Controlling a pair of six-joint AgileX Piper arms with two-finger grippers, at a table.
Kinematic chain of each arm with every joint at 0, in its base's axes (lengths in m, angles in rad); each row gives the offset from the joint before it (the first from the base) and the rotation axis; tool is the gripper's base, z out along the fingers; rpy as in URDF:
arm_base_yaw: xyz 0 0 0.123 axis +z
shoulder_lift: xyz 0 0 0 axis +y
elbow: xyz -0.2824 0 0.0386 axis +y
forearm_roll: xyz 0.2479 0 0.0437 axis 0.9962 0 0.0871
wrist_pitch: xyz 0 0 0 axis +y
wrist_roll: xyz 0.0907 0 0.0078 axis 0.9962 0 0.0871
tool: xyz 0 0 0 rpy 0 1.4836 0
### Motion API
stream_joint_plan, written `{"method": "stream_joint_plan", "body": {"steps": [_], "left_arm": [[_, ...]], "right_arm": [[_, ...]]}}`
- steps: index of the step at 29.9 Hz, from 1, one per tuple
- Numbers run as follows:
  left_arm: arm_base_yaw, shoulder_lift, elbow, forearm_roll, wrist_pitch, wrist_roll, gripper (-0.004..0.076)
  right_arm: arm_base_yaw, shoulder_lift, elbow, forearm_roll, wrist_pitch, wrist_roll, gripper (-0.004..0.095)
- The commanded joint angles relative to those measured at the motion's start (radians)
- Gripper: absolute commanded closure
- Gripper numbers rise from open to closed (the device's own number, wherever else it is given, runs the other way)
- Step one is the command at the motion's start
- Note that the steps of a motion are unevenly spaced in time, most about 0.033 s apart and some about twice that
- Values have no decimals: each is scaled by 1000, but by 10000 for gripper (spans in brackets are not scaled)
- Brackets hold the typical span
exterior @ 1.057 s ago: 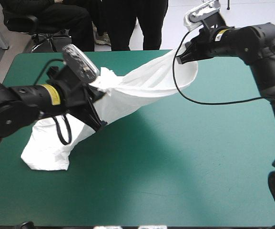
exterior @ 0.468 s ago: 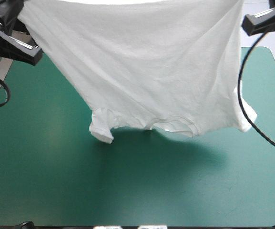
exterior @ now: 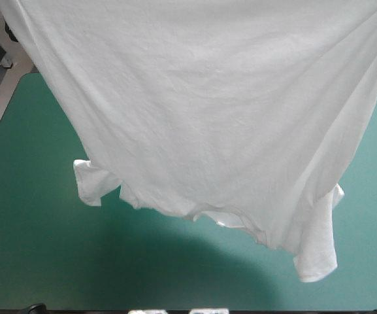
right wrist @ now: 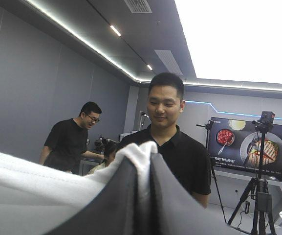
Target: Fold the cloth
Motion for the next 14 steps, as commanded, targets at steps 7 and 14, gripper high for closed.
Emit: {"method": "stream_joint_plan", "body": {"steps": [7, 14], "left_arm": [[-3, 4, -17, 89, -42, -21, 741], [4, 149, -17, 382, -2, -244, 741]], "right_arm": [[-6, 28, -17, -28, -78, 2, 925], [-6, 157, -17, -37, -117, 42, 925]]}}
